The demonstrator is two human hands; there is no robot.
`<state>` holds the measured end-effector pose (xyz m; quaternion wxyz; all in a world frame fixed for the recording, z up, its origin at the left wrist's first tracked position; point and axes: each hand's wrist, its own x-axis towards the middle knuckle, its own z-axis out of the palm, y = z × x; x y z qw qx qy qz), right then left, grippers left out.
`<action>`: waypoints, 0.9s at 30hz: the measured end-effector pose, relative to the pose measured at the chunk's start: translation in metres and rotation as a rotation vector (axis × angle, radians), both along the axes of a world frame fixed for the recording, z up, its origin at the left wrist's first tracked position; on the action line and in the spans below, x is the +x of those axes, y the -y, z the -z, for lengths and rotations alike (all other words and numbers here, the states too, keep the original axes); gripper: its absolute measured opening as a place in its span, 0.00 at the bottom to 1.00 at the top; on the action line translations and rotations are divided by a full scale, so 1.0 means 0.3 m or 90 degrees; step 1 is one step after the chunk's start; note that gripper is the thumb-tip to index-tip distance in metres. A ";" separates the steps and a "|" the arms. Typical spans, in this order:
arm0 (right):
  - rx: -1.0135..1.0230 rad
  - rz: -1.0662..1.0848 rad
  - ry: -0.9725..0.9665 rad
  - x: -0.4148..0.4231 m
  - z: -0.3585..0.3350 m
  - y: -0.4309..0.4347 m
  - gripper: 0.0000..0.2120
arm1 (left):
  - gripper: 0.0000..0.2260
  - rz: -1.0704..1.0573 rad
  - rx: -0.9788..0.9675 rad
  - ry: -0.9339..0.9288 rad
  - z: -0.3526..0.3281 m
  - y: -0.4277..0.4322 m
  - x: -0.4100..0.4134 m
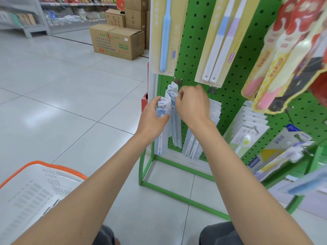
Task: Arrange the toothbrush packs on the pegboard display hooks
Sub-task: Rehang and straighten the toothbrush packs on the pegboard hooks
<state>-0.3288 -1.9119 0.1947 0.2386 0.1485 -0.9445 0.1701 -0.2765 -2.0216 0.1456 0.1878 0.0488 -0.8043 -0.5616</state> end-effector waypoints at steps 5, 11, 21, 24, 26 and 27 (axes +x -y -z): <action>-0.007 -0.030 -0.105 0.048 0.014 -0.053 0.11 | 0.28 -0.075 -0.054 0.046 -0.013 -0.002 0.022; -0.035 -0.069 -0.122 0.150 0.037 -0.127 0.10 | 0.24 -0.165 -0.137 0.009 -0.012 -0.028 0.086; -0.314 -0.158 0.165 0.229 0.053 -0.167 0.07 | 0.20 0.102 -0.048 0.094 0.000 -0.084 0.185; -0.349 -0.164 0.185 0.235 0.051 -0.184 0.07 | 0.19 0.107 -0.019 0.122 0.002 -0.081 0.187; -0.364 -0.170 0.191 0.239 0.053 -0.192 0.07 | 0.12 0.122 -0.035 0.101 -0.002 -0.083 0.186; -0.382 -0.176 0.199 0.242 0.054 -0.194 0.07 | 0.10 0.129 -0.039 0.089 -0.005 -0.088 0.186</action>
